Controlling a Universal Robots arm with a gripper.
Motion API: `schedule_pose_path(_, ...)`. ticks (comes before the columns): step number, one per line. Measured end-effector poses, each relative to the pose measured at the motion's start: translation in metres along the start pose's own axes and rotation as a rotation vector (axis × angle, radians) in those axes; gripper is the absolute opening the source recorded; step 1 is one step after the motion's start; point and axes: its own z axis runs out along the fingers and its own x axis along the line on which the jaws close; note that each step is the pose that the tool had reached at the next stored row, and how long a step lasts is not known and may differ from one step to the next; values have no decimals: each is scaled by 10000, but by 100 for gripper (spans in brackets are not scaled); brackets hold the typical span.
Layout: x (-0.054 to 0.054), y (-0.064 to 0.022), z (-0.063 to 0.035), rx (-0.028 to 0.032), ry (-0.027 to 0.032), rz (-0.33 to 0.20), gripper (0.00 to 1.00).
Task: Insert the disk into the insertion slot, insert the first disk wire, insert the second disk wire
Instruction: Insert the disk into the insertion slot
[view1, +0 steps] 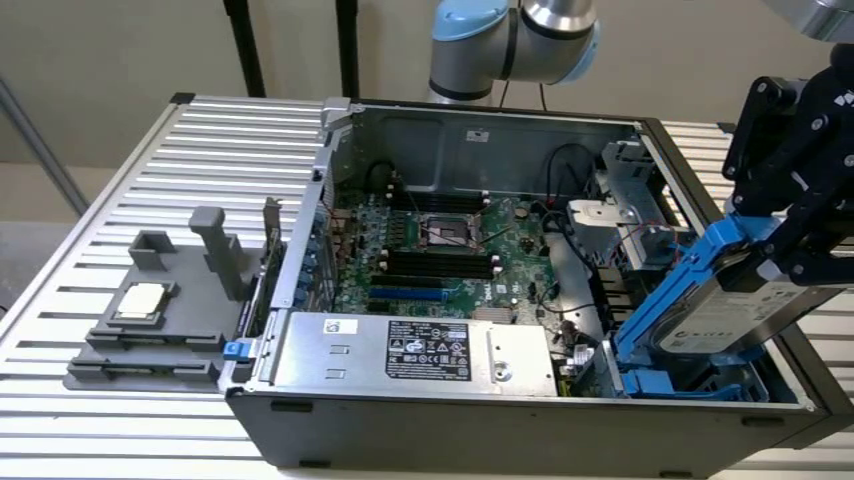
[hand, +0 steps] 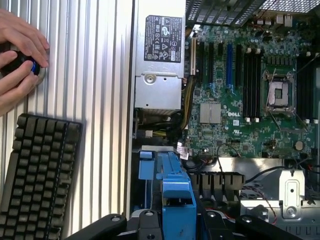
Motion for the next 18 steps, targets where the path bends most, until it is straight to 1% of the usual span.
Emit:
schedule_pose_path(2, 1, 0, 6, 6, -33, -23, 33)
schedule_pose_path(5, 9, 0, 13, 8, -65, -30, 33)
schedule_pose_path(9, 46, 1, 21, 10, -123, -32, 33)
schedule_pose_path(18, 89, 0, 44, 31, -298, -43, 33)
